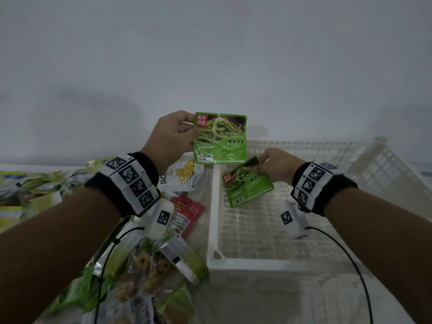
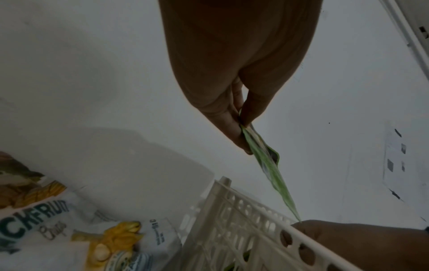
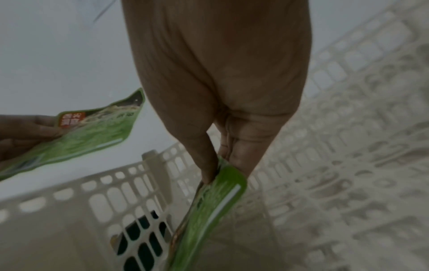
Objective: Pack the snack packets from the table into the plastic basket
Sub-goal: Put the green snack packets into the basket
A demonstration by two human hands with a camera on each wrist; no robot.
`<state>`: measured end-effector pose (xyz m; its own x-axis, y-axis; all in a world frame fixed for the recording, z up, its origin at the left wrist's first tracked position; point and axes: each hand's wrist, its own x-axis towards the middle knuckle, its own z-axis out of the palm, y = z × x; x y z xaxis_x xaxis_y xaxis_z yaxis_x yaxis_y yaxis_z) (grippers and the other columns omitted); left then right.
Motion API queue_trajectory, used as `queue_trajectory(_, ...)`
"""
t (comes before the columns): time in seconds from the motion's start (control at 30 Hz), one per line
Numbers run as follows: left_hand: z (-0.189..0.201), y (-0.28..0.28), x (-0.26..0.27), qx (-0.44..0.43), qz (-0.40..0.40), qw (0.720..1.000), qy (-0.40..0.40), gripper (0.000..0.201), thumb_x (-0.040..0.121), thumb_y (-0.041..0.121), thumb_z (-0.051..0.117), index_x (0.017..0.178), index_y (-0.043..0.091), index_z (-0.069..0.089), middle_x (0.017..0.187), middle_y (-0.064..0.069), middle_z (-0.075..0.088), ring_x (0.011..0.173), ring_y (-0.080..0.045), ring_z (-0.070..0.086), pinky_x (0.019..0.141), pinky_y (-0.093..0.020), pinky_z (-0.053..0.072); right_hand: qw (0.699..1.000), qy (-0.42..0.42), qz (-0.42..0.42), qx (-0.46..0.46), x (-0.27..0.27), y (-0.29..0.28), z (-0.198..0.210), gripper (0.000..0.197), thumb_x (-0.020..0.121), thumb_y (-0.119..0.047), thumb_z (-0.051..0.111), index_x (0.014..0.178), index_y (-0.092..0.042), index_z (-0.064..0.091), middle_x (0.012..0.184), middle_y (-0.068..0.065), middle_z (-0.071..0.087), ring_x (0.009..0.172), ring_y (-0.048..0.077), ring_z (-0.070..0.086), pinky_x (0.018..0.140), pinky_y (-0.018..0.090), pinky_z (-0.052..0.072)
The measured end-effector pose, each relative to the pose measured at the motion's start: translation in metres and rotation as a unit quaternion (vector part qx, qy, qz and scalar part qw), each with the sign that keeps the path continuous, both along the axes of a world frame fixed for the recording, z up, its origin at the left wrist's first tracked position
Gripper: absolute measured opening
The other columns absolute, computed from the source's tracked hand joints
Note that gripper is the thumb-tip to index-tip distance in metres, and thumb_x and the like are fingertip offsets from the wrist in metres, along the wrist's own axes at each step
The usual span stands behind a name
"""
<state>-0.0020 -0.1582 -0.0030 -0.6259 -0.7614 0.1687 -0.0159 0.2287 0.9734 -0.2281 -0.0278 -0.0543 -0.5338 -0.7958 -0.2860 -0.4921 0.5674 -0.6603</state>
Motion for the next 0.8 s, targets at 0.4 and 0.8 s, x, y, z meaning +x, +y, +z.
queue_trajectory(0.4, -0.007, -0.004, -0.008, 0.006, -0.013, 1.0, -0.002, 0.016, 0.099, -0.002, 0.058, 0.115, -0.004, 0.062, 0.097, -0.017, 0.077, 0.092, -0.028, 0.076, 0.078, -0.039, 0.063, 0.936, 0.2, 0.25, 0.145, -0.001, -0.002, -0.019, 0.079, 0.08, -0.048, 0.083, 0.146, -0.036, 0.042, 0.136, 0.004, 0.046, 0.114, 0.026, 0.051, 0.096, 0.041, 0.049)
queue_trajectory(0.8, -0.014, -0.006, -0.006, 0.005, -0.012, 1.0, -0.005, 0.016, 0.099, 0.0, 0.059, 0.115, -0.001, 0.063, 0.098, -0.016, 0.077, 0.092, -0.027, 0.076, 0.076, -0.036, 0.063, 0.897, 0.247, 0.325, 0.167, 0.011, -0.009, -0.038, 0.099, 0.071, -0.06, 0.084, 0.154, -0.049, 0.03, 0.149, 0.005, 0.034, 0.135, 0.031, 0.043, 0.113, 0.048, 0.04)
